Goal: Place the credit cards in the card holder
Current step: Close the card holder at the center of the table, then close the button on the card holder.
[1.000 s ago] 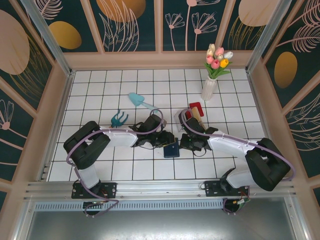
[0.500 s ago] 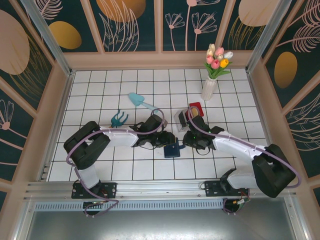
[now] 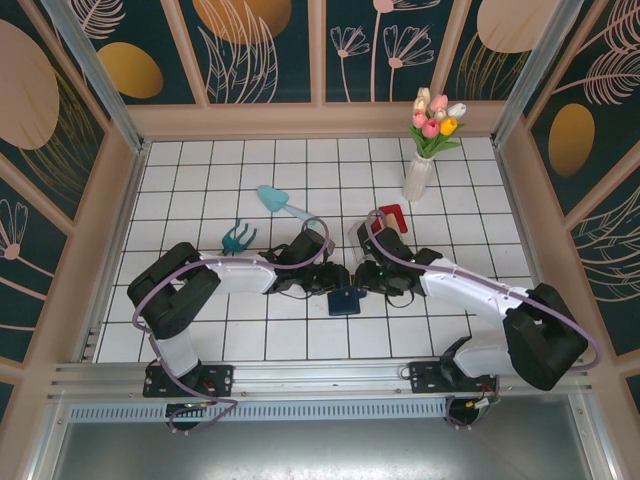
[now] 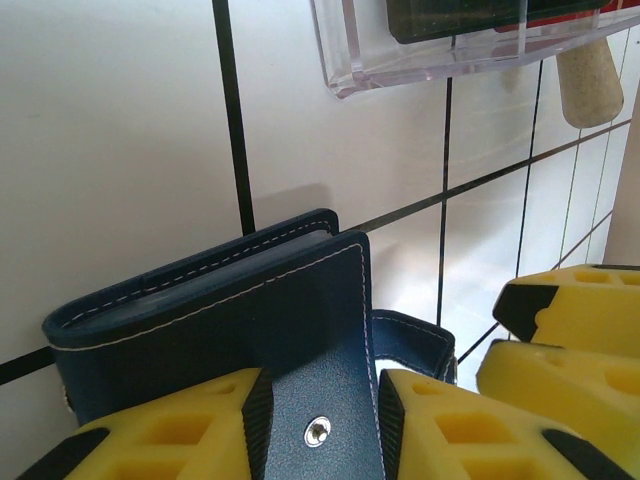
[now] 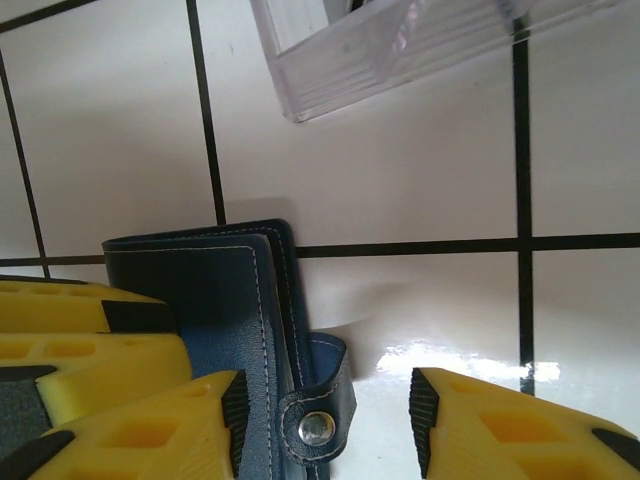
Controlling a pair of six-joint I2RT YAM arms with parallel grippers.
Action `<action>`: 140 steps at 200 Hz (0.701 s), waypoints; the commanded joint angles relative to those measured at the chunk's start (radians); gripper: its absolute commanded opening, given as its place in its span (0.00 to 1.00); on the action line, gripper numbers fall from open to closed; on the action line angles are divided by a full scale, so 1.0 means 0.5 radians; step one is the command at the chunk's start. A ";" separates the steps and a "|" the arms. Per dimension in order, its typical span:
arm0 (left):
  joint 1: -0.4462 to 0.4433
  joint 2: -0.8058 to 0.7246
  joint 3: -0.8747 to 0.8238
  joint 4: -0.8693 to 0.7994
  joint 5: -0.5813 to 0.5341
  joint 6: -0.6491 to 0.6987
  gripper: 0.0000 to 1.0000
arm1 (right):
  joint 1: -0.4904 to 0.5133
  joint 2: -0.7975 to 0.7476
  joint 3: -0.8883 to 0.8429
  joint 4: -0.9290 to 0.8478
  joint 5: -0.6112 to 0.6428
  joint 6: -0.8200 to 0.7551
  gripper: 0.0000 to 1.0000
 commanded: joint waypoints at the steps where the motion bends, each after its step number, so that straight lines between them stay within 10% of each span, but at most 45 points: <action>1: -0.002 0.008 -0.038 -0.132 -0.100 0.027 0.36 | 0.030 0.071 0.043 -0.008 -0.037 -0.051 0.51; 140: 0.000 -0.057 -0.091 -0.067 -0.126 -0.003 0.34 | 0.043 0.155 0.101 -0.211 0.230 -0.080 0.36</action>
